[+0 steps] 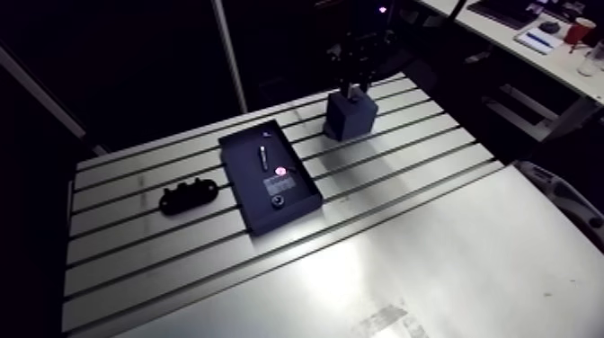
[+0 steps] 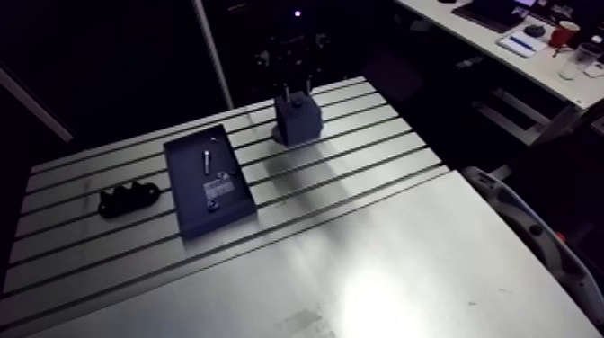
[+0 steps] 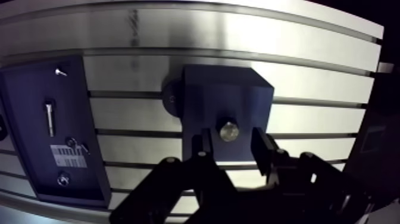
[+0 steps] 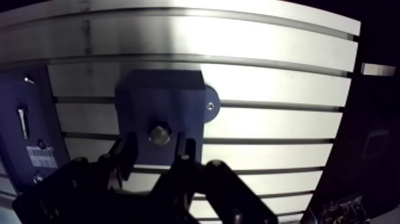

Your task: Pick up the M10 bolt and insert it into the hex recess until seated.

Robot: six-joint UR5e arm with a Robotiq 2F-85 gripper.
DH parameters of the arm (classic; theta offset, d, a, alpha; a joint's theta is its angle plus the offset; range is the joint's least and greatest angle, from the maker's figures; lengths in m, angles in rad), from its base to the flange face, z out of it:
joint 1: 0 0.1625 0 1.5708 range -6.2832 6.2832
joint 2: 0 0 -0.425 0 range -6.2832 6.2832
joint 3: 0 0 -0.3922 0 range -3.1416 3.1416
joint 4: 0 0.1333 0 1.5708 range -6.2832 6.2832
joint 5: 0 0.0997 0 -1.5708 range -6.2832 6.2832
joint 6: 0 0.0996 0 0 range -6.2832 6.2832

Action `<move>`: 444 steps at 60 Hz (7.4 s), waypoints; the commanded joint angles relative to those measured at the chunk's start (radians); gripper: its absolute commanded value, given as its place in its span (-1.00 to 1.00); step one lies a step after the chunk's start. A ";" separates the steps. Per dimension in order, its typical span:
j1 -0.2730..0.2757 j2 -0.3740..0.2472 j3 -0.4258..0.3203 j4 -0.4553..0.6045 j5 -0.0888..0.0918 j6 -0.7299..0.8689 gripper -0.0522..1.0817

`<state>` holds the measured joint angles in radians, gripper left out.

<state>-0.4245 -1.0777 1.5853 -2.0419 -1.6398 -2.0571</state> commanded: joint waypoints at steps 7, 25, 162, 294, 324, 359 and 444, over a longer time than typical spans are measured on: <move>0.000 0.008 0.000 -0.001 -0.001 -0.001 0.03; 0.000 0.014 -0.006 -0.001 0.001 0.000 0.07; 0.004 0.032 -0.014 -0.001 -0.008 -0.001 0.31; 0.000 0.037 -0.035 0.013 -0.004 -0.433 0.38; 0.000 0.034 -0.028 0.015 -0.007 -0.531 0.38; 0.000 0.023 -0.032 0.004 -0.010 -0.546 -0.88; -0.028 -0.015 -0.049 0.137 0.030 0.004 0.99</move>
<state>-0.4543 -1.0939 1.5365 -1.8996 -1.6133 -2.0530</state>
